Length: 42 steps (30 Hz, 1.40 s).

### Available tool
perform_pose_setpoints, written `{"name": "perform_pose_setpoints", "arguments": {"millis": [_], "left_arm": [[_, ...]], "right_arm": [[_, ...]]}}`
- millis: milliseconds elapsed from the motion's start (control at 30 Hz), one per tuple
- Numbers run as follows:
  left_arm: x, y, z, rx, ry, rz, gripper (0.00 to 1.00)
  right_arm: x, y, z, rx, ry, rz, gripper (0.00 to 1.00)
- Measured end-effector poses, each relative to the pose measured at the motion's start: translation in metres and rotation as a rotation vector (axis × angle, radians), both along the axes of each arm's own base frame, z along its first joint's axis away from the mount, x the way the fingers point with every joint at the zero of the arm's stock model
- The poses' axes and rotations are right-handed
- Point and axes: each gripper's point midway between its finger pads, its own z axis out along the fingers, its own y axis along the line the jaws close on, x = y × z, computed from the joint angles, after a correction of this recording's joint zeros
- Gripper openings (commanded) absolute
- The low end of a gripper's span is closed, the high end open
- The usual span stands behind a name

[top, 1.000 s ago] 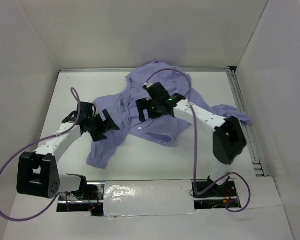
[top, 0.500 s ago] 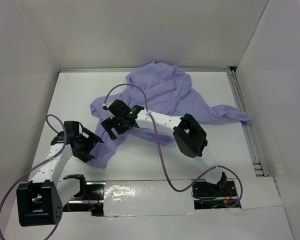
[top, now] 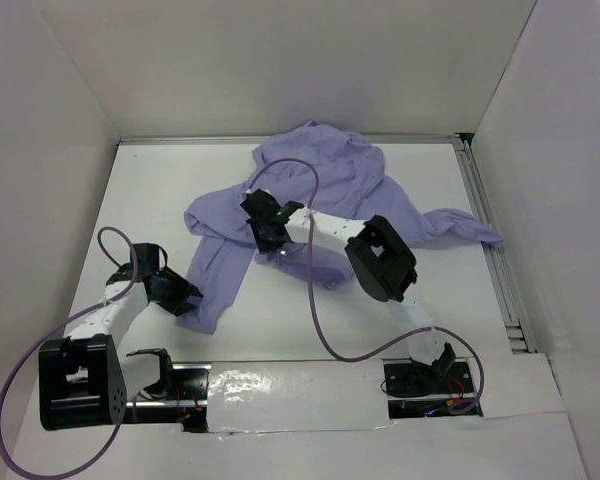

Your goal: Zip up the jacket

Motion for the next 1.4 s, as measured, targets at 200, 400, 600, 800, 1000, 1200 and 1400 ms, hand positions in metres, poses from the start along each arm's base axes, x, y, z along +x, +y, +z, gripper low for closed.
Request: {"name": "perform_pose_setpoints", "arguments": {"millis": [200, 400, 600, 800, 1000, 1200, 1400], "left_arm": [[0.009, 0.001, -0.005, 0.006, -0.027, -0.009, 0.00], [0.027, 0.000, -0.007, -0.016, -0.007, -0.033, 0.00], [0.052, 0.011, -0.004, 0.020, 0.005, -0.011, 0.00], [0.100, 0.052, 0.032, 0.109, -0.061, 0.112, 0.00], [0.161, 0.118, 0.105, 0.227, -0.241, 0.280, 0.00], [0.211, 0.166, 0.165, 0.299, -0.380, 0.331, 0.99], [0.222, 0.126, 0.155, 0.158, -0.458, 0.078, 0.99]], "right_arm": [[-0.015, -0.058, 0.023, 0.042, 0.033, -0.023, 0.00], [-0.060, -0.094, 0.133, 0.268, -0.085, 0.080, 0.00], [-0.117, -0.124, 0.180, 0.394, -0.169, 0.142, 0.00], [-0.141, -0.168, 0.122, 0.286, -0.044, 0.032, 0.00], [-0.142, -0.179, 0.126, 0.287, -0.066, 0.003, 0.00], [-0.138, -0.182, 0.121, 0.289, -0.061, -0.004, 0.00], [-0.128, -0.159, 0.104, 0.286, -0.015, 0.043, 0.13]]}}
